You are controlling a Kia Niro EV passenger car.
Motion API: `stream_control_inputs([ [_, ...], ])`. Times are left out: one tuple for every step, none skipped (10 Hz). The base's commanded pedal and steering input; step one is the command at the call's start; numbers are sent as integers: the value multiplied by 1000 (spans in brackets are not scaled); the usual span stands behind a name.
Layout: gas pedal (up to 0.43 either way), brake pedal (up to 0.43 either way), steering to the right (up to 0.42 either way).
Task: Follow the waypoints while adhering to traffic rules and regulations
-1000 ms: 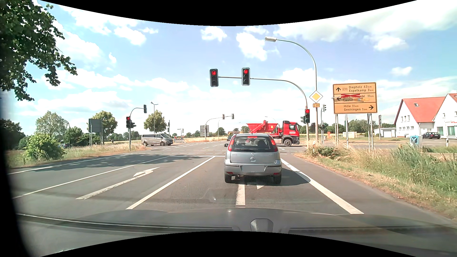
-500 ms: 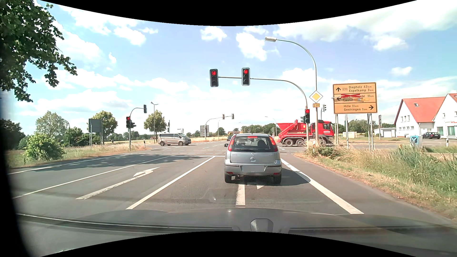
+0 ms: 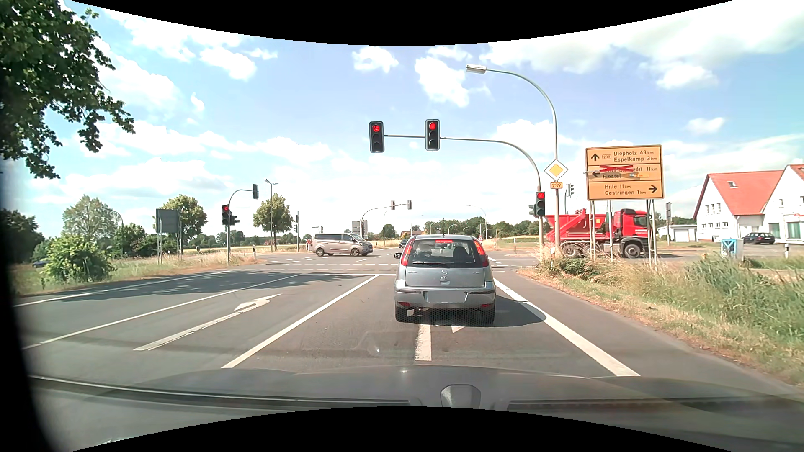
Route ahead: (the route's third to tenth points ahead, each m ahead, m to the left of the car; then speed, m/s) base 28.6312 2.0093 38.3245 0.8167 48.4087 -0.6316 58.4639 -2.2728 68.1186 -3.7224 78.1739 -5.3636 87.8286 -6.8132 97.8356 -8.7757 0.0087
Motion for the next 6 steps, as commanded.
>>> stream_control_inputs([
  [0, 6, 7],
  [0, 6, 7],
  [0, 6, 8],
  [0, 6, 7],
  [0, 6, 7],
  [0, 6, 8],
])
